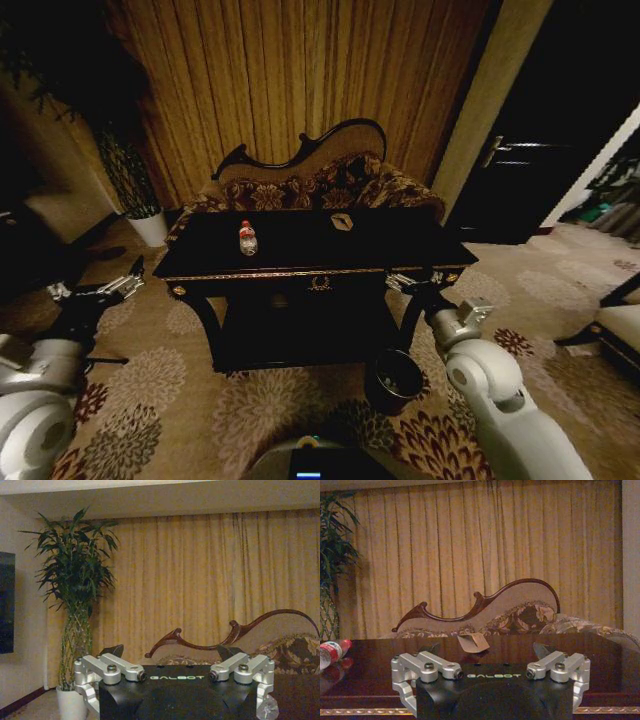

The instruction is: Move to the front of the table and place the trash on the table into the trash bin.

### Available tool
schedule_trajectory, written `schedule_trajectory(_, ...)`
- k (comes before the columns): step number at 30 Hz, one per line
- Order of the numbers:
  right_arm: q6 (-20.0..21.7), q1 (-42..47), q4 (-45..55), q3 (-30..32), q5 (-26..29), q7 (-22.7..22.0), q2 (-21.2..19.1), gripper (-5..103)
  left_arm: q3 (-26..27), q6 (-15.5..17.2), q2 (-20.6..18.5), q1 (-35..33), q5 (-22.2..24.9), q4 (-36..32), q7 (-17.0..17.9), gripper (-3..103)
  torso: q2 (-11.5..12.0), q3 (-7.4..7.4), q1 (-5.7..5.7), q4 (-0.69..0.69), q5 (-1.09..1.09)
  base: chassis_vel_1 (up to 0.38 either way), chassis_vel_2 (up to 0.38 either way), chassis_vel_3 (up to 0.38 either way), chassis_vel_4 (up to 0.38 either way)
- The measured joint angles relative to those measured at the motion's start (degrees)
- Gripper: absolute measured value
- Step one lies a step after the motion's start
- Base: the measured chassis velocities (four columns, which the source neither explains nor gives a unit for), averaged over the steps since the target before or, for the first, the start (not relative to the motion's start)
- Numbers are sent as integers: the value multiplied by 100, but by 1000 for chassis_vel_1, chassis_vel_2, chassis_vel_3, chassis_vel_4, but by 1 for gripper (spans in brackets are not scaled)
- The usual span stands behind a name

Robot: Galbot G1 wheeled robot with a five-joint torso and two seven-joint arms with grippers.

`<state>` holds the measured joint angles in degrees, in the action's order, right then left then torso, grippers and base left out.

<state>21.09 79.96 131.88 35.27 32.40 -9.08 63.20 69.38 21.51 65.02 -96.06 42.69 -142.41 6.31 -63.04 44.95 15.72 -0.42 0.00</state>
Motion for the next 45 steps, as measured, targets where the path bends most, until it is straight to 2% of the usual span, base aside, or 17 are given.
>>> schedule_trajectory(45, -31, 19, 52, -98, -21, 31, 0, 100, 30, -81, 21, -8, 9, -19, -1, 100, 0, 0, 1, 0, 0, -64, 64, 63, -62)
